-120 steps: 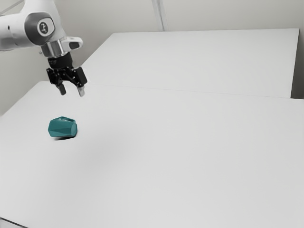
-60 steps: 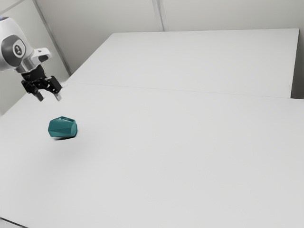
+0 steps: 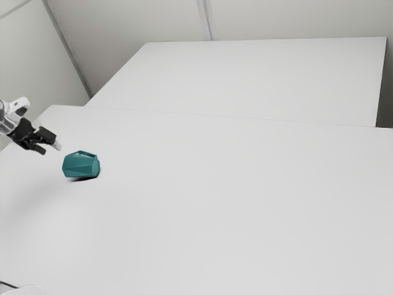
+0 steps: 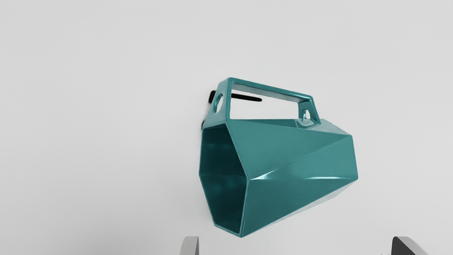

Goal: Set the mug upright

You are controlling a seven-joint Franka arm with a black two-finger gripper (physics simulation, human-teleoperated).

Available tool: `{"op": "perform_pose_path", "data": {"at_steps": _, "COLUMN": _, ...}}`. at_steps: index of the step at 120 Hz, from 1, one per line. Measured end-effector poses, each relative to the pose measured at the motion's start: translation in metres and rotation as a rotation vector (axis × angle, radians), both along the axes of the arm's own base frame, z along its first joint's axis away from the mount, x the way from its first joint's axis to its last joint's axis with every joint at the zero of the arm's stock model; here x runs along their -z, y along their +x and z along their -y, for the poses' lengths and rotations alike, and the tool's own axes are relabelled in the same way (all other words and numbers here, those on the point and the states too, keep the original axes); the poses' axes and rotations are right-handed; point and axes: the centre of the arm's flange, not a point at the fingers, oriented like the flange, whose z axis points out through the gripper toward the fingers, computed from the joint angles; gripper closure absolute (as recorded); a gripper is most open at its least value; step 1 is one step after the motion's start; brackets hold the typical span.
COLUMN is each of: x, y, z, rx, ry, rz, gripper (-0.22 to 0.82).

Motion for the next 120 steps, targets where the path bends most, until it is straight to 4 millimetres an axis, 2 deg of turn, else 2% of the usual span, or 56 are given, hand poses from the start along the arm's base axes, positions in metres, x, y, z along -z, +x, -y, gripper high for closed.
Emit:
{"op": "perform_pose_path", "data": {"at_steps": 37, "x": 0.04, "y": -0.005, "z": -0.032, "rx": 0.139, "ry": 0.045, "rz": 0.098, "gripper": 0.03}}
{"op": "perform_pose_path", "data": {"at_steps": 61, "x": 0.048, "y": 0.009, "z": -0.014, "rx": 0.244, "ry": 0.054, "rz": 0.168, "gripper": 0.03}}
{"op": "perform_pose_path", "data": {"at_steps": 87, "x": 0.062, "y": 0.0, "z": 0.007, "rx": 0.302, "ry": 0.051, "rz": 0.19, "gripper": 0.04}}
{"op": "perform_pose_path", "data": {"at_steps": 120, "x": 0.08, "y": -0.008, "z": 0.013, "rx": 0.333, "ry": 0.059, "rz": 0.209, "gripper": 0.05}}
